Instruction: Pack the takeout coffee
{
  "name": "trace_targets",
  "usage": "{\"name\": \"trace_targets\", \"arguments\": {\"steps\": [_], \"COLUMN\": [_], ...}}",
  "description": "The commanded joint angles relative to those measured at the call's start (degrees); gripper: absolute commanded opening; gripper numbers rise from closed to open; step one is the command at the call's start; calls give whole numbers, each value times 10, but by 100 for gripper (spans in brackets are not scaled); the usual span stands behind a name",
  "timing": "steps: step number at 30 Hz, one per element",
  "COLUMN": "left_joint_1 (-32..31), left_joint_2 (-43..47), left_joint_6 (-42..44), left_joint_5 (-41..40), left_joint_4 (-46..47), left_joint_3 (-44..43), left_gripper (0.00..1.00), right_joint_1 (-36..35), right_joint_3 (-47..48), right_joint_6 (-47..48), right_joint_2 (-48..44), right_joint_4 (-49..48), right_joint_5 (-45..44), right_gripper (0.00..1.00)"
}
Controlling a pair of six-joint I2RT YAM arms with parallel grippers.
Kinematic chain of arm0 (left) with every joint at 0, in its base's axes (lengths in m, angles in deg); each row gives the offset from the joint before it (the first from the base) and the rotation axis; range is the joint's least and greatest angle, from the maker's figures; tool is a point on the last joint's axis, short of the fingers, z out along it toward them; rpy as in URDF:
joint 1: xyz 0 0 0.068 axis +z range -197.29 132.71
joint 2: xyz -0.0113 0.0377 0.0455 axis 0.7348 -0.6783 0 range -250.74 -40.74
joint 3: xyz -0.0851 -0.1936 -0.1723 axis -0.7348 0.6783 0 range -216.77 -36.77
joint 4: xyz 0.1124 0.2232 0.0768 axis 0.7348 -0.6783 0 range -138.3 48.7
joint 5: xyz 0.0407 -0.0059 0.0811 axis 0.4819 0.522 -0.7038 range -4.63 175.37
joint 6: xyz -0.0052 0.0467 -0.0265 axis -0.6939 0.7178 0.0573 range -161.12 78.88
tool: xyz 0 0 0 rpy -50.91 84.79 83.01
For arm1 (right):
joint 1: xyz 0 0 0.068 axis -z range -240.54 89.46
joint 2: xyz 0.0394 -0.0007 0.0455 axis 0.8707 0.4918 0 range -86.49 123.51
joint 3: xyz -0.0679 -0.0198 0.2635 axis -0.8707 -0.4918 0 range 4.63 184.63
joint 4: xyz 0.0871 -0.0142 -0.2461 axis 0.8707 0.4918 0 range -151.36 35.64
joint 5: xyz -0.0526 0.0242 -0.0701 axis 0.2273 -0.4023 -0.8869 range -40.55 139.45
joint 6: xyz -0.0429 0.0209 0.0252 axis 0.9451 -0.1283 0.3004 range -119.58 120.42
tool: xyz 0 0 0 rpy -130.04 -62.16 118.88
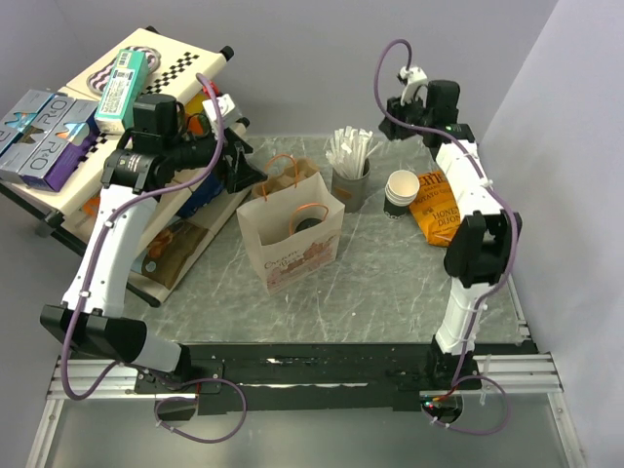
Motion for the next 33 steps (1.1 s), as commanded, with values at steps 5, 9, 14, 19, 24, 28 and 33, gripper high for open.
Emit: {"name": "trace_targets", "arguments": {"steps": [5,9,14,19,24,28,33], "left_joint_1": [0,0,0,0,0,0,0], "left_joint_2": [14,13,14,9,-1,-7,-8], "left_joint_6": [-12,-17,-23,-20,-18,-12,3], "left_joint_5": [-19,-25,-32,-45,-53,-61,-77], "left_joint_4": [13,10,8,3,4,0,-11], "left_joint_3": [5,8,6,-1,-12,-22,-26], "left_gripper": [88,88,88,88,88,89,89], "right_joint_1": [19,20,29,29,28,28,28], "right_joint_3": [4,3,0,-6,-6,-8,-11], "right_joint_6": [-94,-109,-161,-147,-143,-144,-154], "right_joint_2": [14,20,14,12,25,26,24], "right_joint_4": [20,14,3,32,52,54,65], "right_joint_5": [83,104,121,90,83,88,86], "right_gripper": [50,51,50,50,50,41,33]}}
